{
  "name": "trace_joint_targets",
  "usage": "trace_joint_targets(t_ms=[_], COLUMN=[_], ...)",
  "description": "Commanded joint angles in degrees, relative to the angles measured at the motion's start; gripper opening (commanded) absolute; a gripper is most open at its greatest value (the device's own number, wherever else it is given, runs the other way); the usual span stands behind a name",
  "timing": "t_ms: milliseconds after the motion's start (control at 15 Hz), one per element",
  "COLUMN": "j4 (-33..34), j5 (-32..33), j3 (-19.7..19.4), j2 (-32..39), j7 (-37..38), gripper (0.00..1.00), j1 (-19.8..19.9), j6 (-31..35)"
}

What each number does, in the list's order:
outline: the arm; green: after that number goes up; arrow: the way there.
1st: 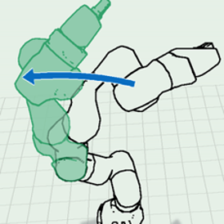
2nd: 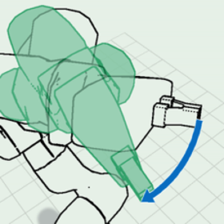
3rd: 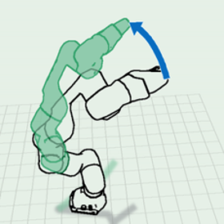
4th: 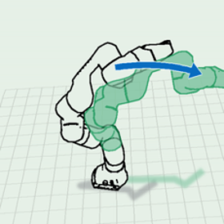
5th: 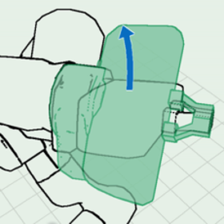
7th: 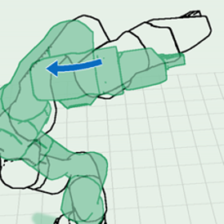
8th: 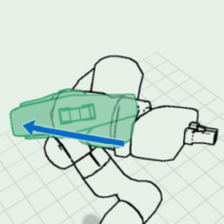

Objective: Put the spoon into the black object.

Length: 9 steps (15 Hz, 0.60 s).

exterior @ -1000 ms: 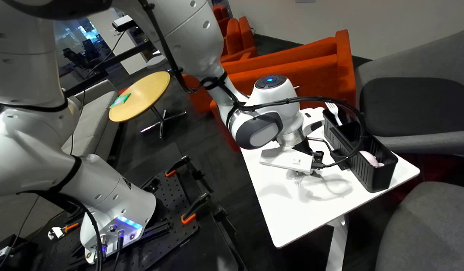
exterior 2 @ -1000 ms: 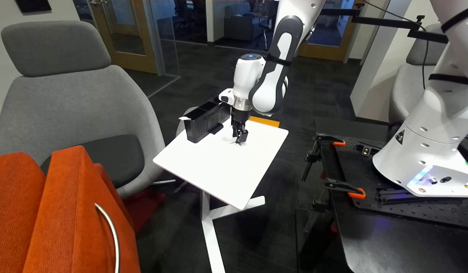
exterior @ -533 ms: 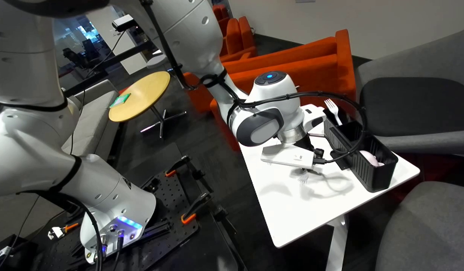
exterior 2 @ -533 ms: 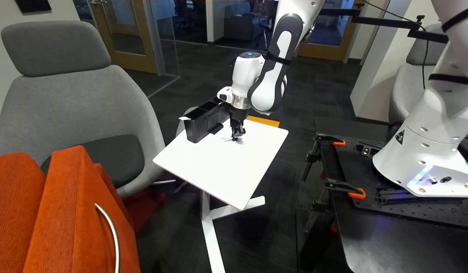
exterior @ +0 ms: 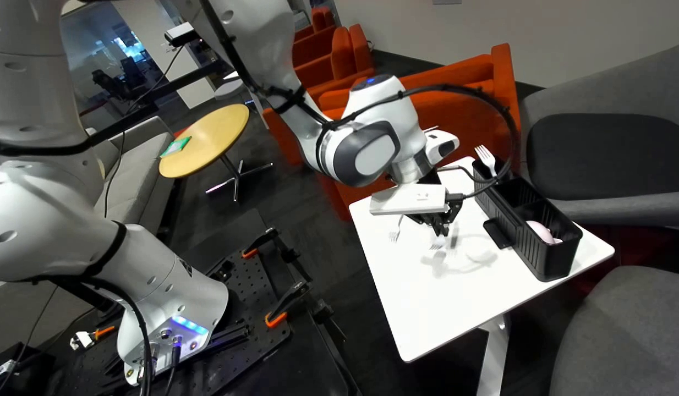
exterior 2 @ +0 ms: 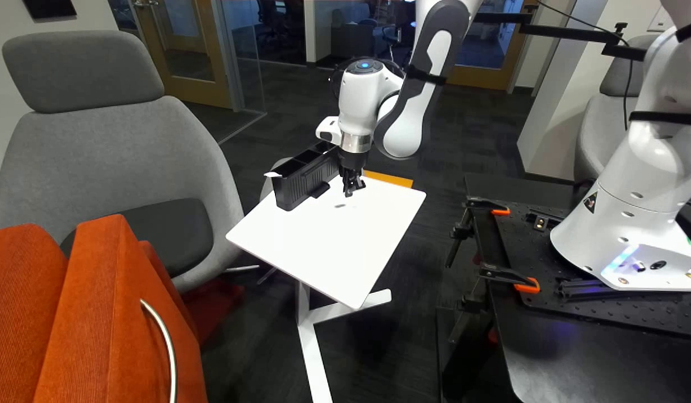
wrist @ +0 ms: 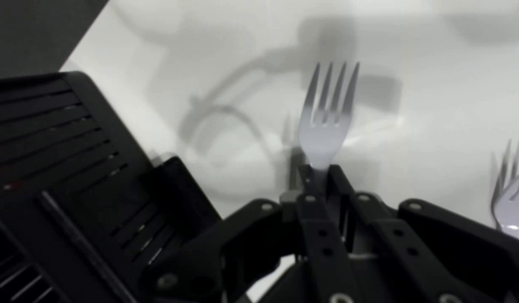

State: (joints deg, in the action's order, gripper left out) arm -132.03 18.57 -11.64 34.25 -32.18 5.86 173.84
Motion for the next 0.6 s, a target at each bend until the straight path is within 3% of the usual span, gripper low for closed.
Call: trace_joint_targets(t_ms=[0, 267, 467, 533], j4=[-2.95, -0.59, 2.1, 2.43], j5=[7.72, 9.18, 10.43, 11.74], j3=[-6.26, 0.8, 2.46, 2.25], j2=[-9.58, -15.59, -17.74, -18.08], j7=[3.58, -2.52, -4.25, -1.37], gripper=[0.03, 0.03, 0.03, 0.03], j1=[-7.59, -3.62, -3.42, -3.73], j6=[-11.63, -29.35, -41.77, -43.19])
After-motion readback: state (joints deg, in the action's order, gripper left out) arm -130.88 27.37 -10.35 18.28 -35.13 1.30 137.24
